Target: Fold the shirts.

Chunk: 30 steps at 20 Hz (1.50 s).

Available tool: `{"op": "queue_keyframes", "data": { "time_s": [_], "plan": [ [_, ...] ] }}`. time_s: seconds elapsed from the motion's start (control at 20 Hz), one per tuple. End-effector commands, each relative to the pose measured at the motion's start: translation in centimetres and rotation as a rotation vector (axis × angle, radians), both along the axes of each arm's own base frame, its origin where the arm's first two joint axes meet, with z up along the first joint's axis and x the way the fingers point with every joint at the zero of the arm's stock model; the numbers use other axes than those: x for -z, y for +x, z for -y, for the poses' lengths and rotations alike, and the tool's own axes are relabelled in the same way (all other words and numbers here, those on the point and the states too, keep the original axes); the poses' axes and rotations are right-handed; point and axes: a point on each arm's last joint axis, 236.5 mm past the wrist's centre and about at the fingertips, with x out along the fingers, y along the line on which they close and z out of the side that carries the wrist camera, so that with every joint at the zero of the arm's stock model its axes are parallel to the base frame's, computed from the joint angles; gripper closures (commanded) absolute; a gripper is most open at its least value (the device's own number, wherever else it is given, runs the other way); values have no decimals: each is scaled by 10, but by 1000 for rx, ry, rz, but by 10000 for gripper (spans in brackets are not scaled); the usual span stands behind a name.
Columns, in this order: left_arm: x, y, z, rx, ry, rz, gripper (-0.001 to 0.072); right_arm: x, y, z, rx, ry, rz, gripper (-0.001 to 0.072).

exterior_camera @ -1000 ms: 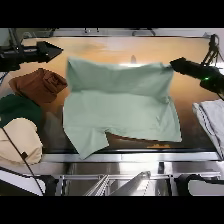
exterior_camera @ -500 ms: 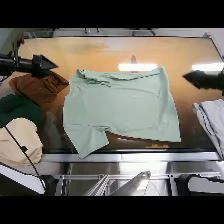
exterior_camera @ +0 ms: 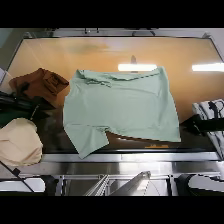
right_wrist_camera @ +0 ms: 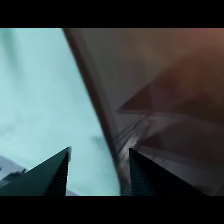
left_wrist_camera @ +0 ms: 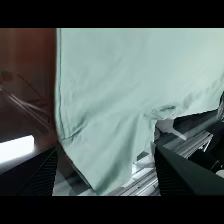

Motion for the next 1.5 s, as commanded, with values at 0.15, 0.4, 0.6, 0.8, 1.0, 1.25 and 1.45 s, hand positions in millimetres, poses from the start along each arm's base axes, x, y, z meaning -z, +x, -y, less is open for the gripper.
{"op": "queue_keyframes", "data": {
  "time_s": [0.15, 0.4, 0.6, 0.8, 1.0, 1.25, 1.45],
  "plan": [
    [47, -47, 20, -34, 23, -118, 84, 36, -47, -53, -210, 33, -129, 399],
    [77, -37, 49, 20, 116, -75, 85, 22, -15, -72, -192, 68, -29, 561],
    [99, -25, 71, 75, 90, -112, 381, 9, -5, -83, -170, 129, 15, 690],
    [65, -19, 81, 175, 0, -102, 696, -24, -8, -83, -182, 171, 32, 691],
    [-90, 11, 88, 146, -211, 312, 694, -135, 38, -43, -28, 162, 316, 692],
    [-401, -72, 104, 217, -609, 1300, 684, -434, 38, -56, 33, 261, 1294, 691],
    [-530, -165, 107, 233, -484, 1812, 683, -592, -16, -77, 133, -102, 1812, 691]
  ]
}}
